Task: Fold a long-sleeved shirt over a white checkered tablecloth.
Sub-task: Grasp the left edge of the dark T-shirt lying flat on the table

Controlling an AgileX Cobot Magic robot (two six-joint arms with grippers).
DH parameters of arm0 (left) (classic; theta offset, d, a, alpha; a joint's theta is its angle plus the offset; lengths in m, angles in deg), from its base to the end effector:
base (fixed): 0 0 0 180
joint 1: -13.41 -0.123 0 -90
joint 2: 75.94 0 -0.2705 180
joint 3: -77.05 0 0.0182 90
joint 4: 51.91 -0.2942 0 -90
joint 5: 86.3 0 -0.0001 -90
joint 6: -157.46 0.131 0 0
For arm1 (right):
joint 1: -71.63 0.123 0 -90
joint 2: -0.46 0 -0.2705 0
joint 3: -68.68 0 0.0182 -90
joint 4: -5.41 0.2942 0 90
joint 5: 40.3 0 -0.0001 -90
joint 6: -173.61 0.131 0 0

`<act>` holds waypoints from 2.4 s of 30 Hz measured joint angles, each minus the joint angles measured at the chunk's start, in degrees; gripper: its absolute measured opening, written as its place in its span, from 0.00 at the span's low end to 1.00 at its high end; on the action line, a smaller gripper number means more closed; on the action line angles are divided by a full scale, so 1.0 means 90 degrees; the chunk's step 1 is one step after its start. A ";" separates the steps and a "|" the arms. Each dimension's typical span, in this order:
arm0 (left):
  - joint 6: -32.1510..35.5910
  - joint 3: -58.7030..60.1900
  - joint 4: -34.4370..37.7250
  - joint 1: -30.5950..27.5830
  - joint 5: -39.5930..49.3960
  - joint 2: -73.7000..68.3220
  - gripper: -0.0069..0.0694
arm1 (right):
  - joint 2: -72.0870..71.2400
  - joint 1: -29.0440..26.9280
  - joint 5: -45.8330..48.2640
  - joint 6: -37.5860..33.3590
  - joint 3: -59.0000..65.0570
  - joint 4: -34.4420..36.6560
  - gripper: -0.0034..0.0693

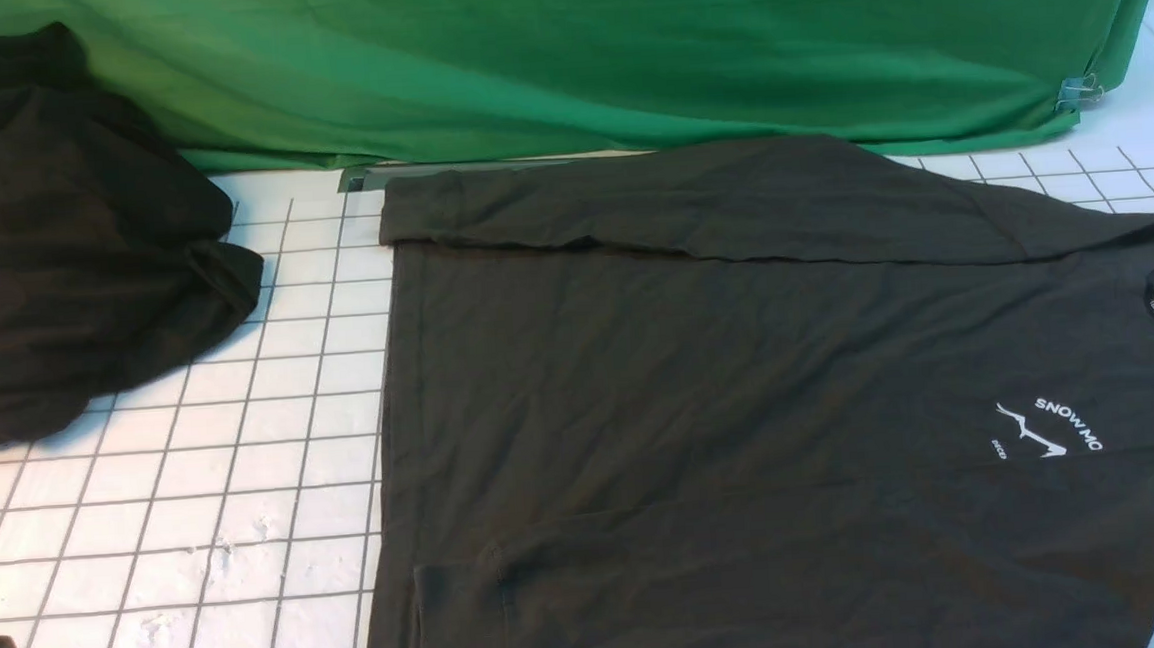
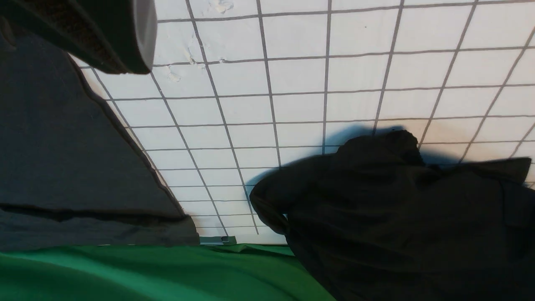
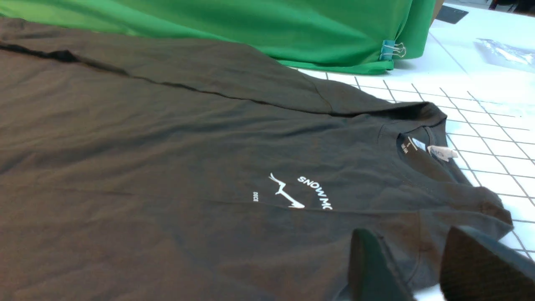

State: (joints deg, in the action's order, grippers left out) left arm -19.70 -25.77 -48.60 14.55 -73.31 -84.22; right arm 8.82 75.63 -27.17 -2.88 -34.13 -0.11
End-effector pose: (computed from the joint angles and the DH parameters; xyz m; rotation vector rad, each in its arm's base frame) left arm 0.1537 -0.0048 0.1841 0.0209 1.7179 -0.0309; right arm 0.1536 0.0079 0.1836 -0.0719 1.7197 0.0087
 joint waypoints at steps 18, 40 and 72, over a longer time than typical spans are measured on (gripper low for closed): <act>0.0000 0.0000 0.0000 0.0000 0.0000 0.0000 0.09 | 0.0000 0.0000 0.0000 0.0000 0.0000 0.0000 0.38; 0.0000 0.0000 -0.0007 0.0000 0.0000 0.0000 0.09 | 0.0000 0.0000 -0.0012 -0.0043 0.0000 0.0000 0.38; -0.1787 0.0000 0.5231 0.0000 -0.0037 0.0000 0.09 | 0.0000 0.0000 -0.2036 0.3828 0.0000 0.1104 0.38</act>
State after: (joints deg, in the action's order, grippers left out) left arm -35.79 -25.77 -1.52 14.55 -73.64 -84.22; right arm 8.82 75.63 -45.49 31.57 -34.13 9.82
